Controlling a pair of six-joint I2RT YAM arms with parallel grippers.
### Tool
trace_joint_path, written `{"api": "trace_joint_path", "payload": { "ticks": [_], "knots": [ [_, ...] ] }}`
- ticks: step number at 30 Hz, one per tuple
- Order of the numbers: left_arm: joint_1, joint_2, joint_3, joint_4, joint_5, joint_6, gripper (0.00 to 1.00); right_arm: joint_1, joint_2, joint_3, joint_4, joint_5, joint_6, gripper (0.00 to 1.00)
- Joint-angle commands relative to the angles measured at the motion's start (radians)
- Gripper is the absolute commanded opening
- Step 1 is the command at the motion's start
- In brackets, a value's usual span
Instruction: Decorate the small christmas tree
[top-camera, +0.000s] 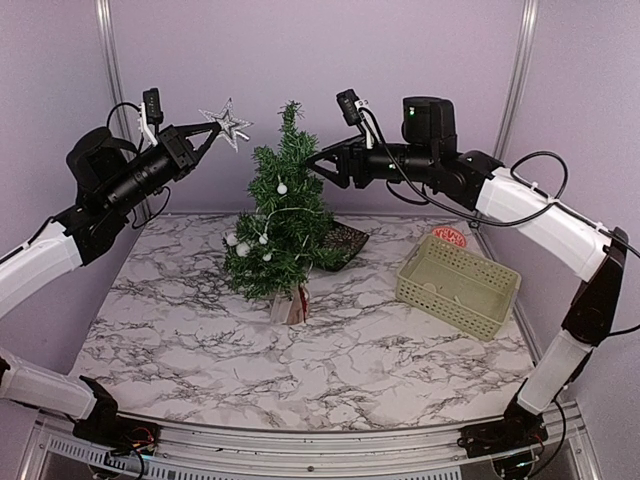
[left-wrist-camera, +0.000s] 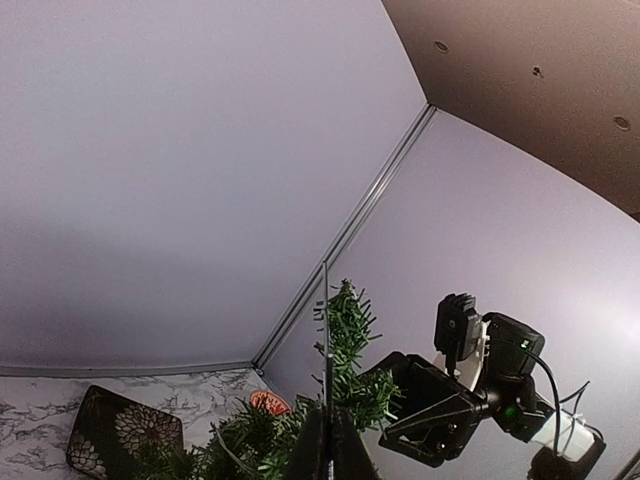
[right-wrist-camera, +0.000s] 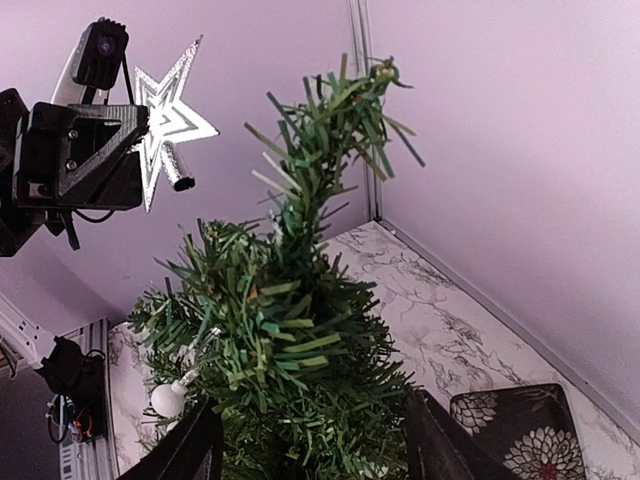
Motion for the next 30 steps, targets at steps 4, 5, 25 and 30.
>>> {"api": "trace_joint_path", "payload": {
  "ticks": [4,5,25,30],
  "knots": [
    [0.004,-0.001,-0.019,0.082,0.052,-0.038,0.00,-0.005,0.035,0.090,0.020,0.033,-0.034,0.61],
    [0.004,0.001,-0.021,0.082,0.054,-0.037,0.00,-0.006,0.040,0.099,0.017,0.033,-0.036,0.62],
    [0.004,0.008,-0.046,0.078,0.029,-0.035,0.00,-0.005,0.114,0.176,0.078,-0.075,-0.033,0.65],
    [0.004,0.021,-0.047,0.076,0.035,-0.050,0.00,-0.006,0.119,0.177,0.081,-0.087,-0.035,0.49]
  ]
}}
